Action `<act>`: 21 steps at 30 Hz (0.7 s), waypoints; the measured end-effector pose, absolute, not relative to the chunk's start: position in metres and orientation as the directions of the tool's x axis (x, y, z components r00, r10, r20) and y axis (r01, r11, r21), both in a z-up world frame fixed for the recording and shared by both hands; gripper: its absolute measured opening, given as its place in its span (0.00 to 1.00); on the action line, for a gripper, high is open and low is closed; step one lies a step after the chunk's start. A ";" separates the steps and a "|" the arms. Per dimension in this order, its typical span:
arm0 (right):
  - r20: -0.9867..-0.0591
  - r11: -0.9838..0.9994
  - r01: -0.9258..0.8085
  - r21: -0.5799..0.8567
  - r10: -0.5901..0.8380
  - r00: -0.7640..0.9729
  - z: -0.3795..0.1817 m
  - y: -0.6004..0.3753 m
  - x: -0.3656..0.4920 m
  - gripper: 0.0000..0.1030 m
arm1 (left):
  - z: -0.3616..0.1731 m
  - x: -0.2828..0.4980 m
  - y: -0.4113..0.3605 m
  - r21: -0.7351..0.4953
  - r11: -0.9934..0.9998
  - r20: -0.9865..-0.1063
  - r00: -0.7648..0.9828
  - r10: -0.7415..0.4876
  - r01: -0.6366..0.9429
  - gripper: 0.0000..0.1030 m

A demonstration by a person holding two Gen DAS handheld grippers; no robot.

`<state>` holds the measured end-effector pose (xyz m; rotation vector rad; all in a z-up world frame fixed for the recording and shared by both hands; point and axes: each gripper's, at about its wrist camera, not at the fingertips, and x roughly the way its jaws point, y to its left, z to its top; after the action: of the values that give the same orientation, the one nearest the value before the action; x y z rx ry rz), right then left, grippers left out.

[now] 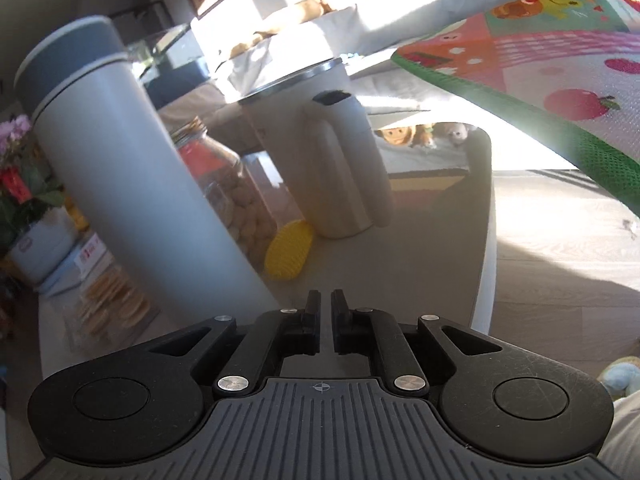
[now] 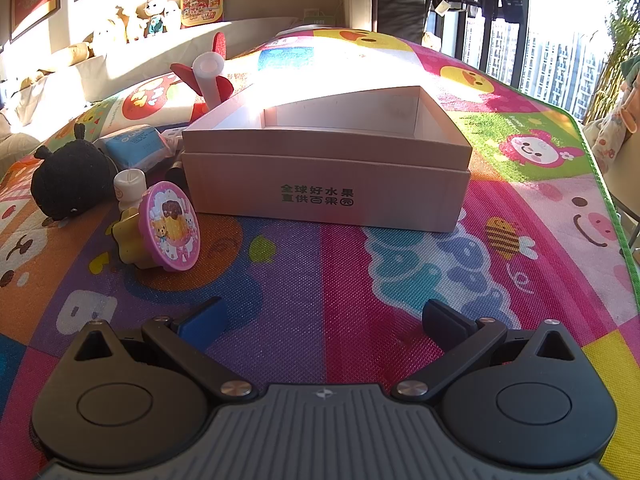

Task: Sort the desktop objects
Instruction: 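Swing the left tool to the side table toward the yellow corn toy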

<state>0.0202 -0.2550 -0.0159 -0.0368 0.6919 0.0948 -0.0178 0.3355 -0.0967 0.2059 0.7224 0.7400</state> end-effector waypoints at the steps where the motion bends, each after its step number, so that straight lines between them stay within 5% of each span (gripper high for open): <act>1: -0.638 0.995 -0.100 -0.002 0.075 0.766 -0.016 -0.255 0.020 1.00 | -0.098 -0.009 0.337 0.436 0.724 -0.513 0.514 0.688 -0.534 0.12; 4: -0.638 0.995 -0.099 -0.002 0.075 0.766 -0.016 -0.255 0.020 1.00 | -0.101 0.011 0.352 0.481 0.691 -0.494 0.484 0.722 -0.540 0.26; 5: -0.638 0.995 -0.100 -0.002 0.075 0.766 -0.016 -0.255 0.020 1.00 | -0.103 0.016 0.357 0.495 0.676 -0.490 0.468 0.736 -0.545 0.39; 7: -0.638 0.995 -0.100 -0.002 0.075 0.766 -0.016 -0.255 0.020 1.00 | -0.106 0.026 0.359 0.539 0.659 -0.479 0.453 0.752 -0.524 0.40; 9: -0.638 0.995 -0.100 -0.003 0.075 0.766 -0.016 -0.255 0.020 1.00 | -0.111 0.037 0.356 0.575 0.658 -0.484 0.446 0.753 -0.486 0.55; 21: -0.638 0.995 -0.100 -0.002 0.075 0.766 -0.016 -0.255 0.020 1.00 | -0.118 0.060 0.365 0.640 0.615 -0.493 0.367 0.789 -0.460 0.58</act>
<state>0.0202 -0.2550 -0.0159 -0.0364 0.6918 0.0951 0.0601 0.3655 -0.1179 0.4334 0.8700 0.8348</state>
